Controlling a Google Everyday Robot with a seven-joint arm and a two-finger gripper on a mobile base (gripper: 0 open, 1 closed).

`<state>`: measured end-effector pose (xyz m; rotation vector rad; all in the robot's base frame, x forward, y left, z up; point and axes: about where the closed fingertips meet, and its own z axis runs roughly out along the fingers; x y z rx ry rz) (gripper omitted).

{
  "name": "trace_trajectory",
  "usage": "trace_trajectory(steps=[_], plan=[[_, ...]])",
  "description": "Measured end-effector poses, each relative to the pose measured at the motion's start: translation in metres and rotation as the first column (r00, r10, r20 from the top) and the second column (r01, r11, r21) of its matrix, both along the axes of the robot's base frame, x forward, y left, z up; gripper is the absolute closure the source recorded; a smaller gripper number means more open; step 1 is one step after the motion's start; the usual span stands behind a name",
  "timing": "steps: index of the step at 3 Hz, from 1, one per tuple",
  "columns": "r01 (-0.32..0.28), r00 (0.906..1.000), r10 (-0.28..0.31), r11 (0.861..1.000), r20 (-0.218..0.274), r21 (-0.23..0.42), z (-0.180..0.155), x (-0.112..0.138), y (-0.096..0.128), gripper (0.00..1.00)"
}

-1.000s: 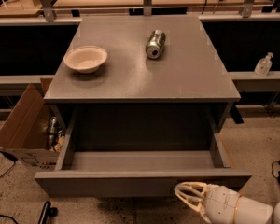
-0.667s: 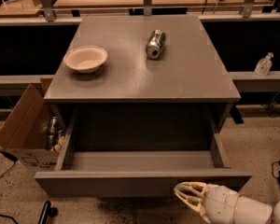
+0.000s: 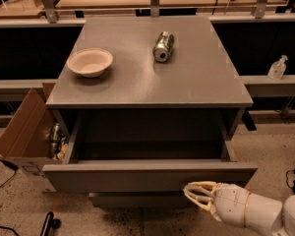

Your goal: Close top drawer

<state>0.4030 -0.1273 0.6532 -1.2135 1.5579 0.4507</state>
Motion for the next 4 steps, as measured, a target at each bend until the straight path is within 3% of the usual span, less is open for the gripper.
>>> trace_trajectory(steps=[1,2,4], plan=[[-0.034,0.9991,0.034,0.999,0.027,0.005,0.000,0.047,-0.002,1.00],[-0.042,0.9985,0.042,0.999,0.034,0.003,0.000,0.060,-0.001,1.00],[-0.106,0.9910,0.107,0.994,0.081,-0.013,0.009,0.124,0.015,1.00]])
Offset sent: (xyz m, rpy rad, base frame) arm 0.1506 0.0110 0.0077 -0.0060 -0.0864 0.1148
